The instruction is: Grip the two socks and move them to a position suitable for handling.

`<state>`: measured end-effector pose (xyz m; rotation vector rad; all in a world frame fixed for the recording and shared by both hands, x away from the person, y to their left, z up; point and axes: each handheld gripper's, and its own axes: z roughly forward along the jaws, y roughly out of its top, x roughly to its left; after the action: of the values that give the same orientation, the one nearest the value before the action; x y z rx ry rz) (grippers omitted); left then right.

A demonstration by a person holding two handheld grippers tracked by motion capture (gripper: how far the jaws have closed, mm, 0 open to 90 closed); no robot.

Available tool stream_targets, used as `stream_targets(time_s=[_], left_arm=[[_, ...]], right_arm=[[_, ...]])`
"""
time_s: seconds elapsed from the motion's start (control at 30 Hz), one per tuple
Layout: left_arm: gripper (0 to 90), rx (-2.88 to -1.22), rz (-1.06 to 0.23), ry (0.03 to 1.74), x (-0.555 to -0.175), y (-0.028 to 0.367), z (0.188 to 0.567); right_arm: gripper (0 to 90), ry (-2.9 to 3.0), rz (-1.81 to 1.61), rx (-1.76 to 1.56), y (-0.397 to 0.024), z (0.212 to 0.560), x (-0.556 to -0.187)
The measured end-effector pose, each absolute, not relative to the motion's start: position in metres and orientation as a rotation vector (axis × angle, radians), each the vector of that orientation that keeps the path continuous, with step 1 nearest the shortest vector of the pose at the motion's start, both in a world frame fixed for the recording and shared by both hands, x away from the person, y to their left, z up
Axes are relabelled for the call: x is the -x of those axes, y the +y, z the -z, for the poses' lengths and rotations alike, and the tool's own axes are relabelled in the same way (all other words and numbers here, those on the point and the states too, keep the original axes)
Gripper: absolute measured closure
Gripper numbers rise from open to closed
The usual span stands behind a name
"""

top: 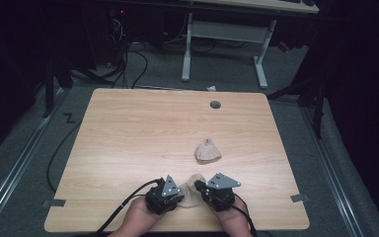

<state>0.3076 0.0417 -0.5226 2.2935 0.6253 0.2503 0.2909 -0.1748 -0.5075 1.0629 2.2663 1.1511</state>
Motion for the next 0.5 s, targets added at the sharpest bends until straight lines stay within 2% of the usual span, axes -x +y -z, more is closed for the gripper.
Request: stream_targets(time_s=[0.5], left_arm=[[72.6, -2.302, -0.321, 0.702, -0.315, 0.068, 0.521]], right_arm=[[81.5, 2.194, -1.113, -1.190, -0.220, 0.507, -0.293]])
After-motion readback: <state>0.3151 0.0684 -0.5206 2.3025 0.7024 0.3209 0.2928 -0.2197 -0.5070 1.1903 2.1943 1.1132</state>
